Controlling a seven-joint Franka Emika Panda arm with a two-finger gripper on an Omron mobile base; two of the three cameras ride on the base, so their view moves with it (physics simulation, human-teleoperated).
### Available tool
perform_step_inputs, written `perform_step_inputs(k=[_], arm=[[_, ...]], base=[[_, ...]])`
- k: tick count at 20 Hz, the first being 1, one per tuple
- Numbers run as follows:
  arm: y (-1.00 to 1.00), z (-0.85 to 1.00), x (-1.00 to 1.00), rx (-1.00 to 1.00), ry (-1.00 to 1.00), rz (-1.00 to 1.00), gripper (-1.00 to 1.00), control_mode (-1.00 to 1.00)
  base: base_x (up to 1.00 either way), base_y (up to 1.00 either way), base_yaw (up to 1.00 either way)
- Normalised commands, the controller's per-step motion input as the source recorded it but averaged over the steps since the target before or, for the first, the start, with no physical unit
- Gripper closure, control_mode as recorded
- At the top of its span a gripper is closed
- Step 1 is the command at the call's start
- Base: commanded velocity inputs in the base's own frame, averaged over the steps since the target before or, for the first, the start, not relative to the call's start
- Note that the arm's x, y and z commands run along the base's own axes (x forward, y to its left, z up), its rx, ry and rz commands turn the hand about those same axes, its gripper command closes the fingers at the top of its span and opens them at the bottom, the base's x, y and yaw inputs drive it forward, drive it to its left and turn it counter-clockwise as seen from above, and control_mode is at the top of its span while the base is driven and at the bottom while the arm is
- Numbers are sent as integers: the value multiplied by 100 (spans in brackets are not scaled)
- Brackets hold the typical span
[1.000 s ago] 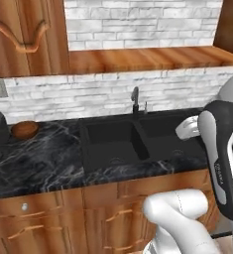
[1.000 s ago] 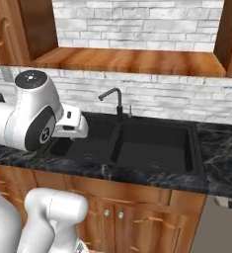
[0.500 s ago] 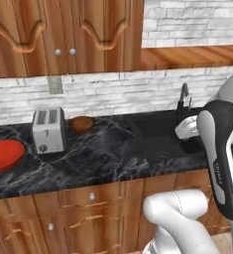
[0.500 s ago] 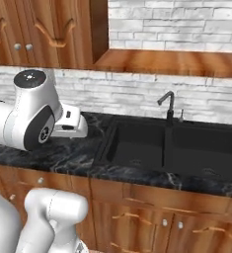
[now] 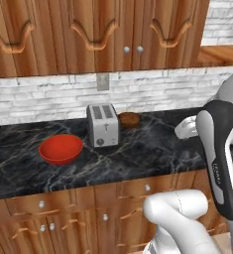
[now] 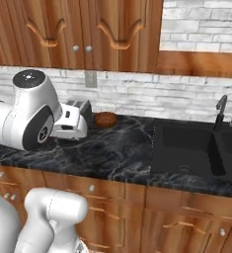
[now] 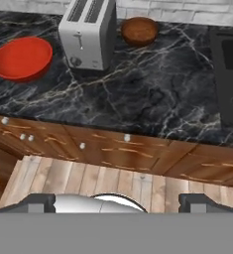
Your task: Pick up the bowls on the counter and stack them on top of one another in the open cabinet. Place the smaller bowl on top of the larger bowl.
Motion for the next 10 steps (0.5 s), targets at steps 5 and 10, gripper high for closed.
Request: perform_step_inputs(k=[5,10], arm=[[0,0,0,0,0,0,-100,100],[0,0,0,0,0,0,-100,100]], base=[[0,64,0],[0,56,0]])
